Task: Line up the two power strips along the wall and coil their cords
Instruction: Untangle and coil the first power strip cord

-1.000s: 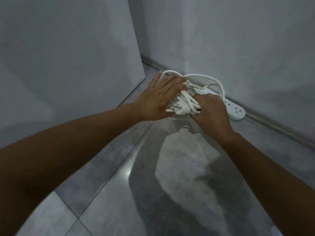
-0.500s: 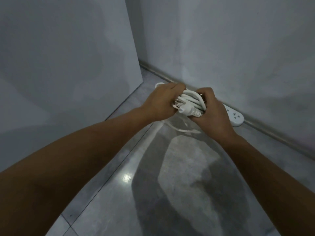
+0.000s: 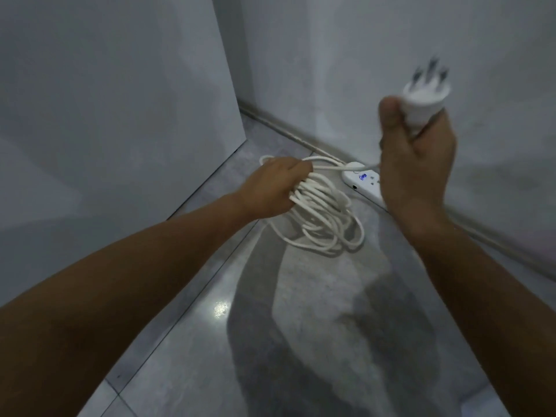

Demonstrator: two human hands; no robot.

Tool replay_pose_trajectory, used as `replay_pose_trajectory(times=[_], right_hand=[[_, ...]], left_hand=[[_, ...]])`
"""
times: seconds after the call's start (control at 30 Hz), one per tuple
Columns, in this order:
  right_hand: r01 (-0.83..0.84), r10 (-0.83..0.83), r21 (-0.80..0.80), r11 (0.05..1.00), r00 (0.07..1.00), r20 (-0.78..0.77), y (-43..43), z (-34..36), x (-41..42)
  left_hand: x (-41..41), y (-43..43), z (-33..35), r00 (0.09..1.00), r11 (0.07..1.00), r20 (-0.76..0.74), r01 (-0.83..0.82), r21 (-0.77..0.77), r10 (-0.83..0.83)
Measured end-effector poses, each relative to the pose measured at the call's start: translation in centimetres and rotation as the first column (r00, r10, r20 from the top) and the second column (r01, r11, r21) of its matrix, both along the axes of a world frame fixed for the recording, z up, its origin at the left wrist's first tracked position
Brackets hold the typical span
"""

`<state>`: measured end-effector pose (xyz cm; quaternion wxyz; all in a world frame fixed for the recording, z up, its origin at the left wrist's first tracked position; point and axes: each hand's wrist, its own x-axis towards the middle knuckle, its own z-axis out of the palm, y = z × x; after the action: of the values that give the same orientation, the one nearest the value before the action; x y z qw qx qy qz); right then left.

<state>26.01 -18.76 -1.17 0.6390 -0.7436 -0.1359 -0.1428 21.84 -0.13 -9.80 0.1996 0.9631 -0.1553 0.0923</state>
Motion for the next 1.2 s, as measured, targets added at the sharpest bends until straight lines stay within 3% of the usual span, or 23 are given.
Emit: replay_pose_trajectory(times=[0.07,0.17,0.27,0.4,0.5,0.6,0.8,0.9,0.97,1.07,1.13,1.2], right_hand=[[0.024,-0.025,-0.033,0.999,0.999,-0.03,-0.8,0.7,1.3],[0.02,-0.035,-0.208,0.978,0.997,-0.068,-2.9,-0.9,2.2],[-0.028,0.004,-0.306,0.952,0.997,-0.077,-4.2,-3.1,1.9],[-0.208,0.158,-0.496,0.843,0.977,-0.141,-4.0,-4.9,1.0],[-0.391,0.287,-0.409,0.824,0.912,-0.293,-3.0,-5.2,0.6],[-0.42,0.321,-0.387,0.821,0.9,-0.296,-2.0,-5.5,0.8],[-0.16,0.134,-0.247,0.956,0.984,-0.118,-1.8,-6.5,-0.6],[0.01,-0.002,0.04,0.999,0.981,-0.196,-2.1,-5.2,-0.4],[0.051,-0.022,0.121,0.991,0.974,-0.226,-2.3,-4.0,-0.4],[-0.067,0.076,0.086,0.994,0.99,-0.118,-2.6,-3.0,-2.0],[-0.212,0.211,-0.043,0.976,0.977,-0.029,-2.6,-3.0,-3.4],[-0.29,0.284,-0.153,0.945,0.957,-0.061,-2.0,-3.0,-4.3]], left_hand=[[-0.4,0.5,0.1,0.996,0.995,0.044,-0.075,-0.065,0.078],[-0.6,1.6,0.6,0.948,0.926,0.052,-0.292,-0.24,0.312],[-0.3,1.4,1.7,0.949,0.925,0.1,-0.263,-0.275,0.3],[0.7,0.9,2.2,0.929,0.892,0.109,-0.299,-0.34,0.353],[1.3,0.9,2.6,0.91,0.85,0.086,-0.342,-0.401,0.406],[1.5,0.4,3.2,0.927,0.869,0.087,-0.305,-0.39,0.364],[1.5,-0.5,2.6,0.928,0.853,0.056,-0.313,-0.418,0.368],[1.2,0.2,1.7,0.891,0.813,-0.042,-0.43,-0.392,0.451],[1.0,0.7,1.2,0.856,0.786,-0.1,-0.507,-0.354,0.507],[1.5,1.2,1.3,0.792,0.729,-0.164,-0.607,-0.316,0.588],[2.2,1.1,1.8,0.747,0.695,-0.22,-0.664,-0.276,0.627],[2.9,0.7,2.3,0.729,0.694,-0.247,-0.684,-0.225,0.638]])
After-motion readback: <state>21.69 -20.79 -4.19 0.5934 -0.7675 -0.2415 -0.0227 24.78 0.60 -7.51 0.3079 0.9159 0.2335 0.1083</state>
